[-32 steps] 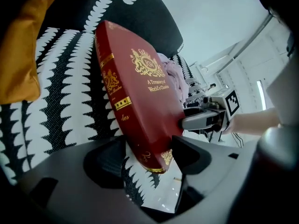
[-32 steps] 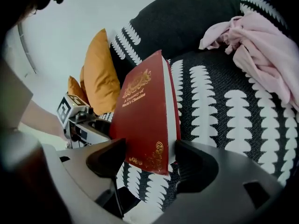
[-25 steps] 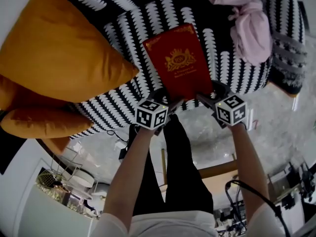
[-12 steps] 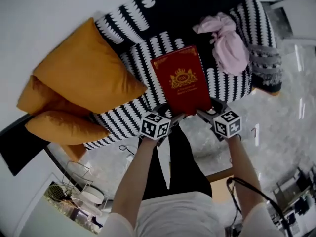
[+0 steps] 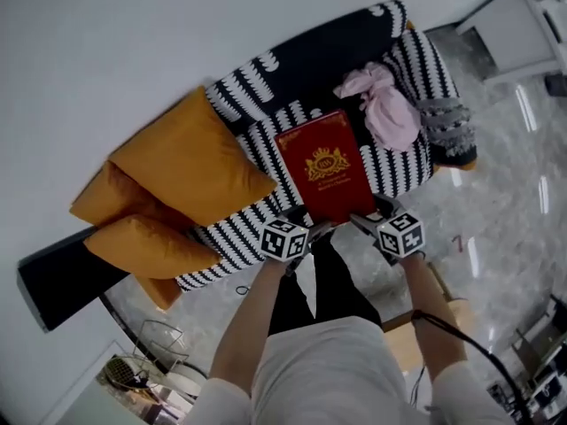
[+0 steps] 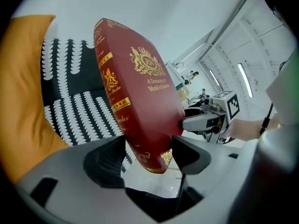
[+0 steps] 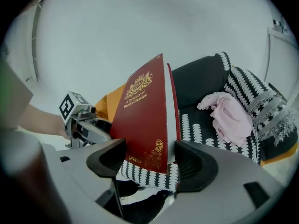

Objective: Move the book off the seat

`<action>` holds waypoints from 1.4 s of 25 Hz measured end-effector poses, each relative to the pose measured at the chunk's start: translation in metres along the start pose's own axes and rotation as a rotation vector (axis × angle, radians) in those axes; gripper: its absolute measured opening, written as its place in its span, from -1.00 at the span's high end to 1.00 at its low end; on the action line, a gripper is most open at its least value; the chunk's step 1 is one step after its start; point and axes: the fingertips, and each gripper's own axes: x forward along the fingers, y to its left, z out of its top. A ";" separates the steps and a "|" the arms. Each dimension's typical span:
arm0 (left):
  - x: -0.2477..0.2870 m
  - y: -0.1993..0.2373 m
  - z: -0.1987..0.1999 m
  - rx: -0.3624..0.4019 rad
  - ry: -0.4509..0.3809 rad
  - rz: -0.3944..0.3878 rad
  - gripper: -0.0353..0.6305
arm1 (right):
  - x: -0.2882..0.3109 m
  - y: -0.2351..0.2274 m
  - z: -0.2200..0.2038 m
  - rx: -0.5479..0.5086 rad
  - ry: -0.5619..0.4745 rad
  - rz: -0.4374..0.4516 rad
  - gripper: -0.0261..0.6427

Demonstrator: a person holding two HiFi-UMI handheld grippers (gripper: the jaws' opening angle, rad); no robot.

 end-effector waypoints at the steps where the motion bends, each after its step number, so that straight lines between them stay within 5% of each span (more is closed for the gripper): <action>1: -0.008 -0.005 0.002 0.008 0.002 -0.005 -0.03 | -0.006 0.007 0.003 0.007 -0.011 -0.006 -0.12; 17: -0.107 -0.063 -0.002 0.217 0.090 -0.089 -0.03 | -0.077 0.110 0.005 0.141 -0.197 -0.131 -0.12; 35: -0.154 -0.121 -0.048 0.463 0.255 -0.216 -0.03 | -0.136 0.189 -0.056 0.327 -0.393 -0.316 -0.12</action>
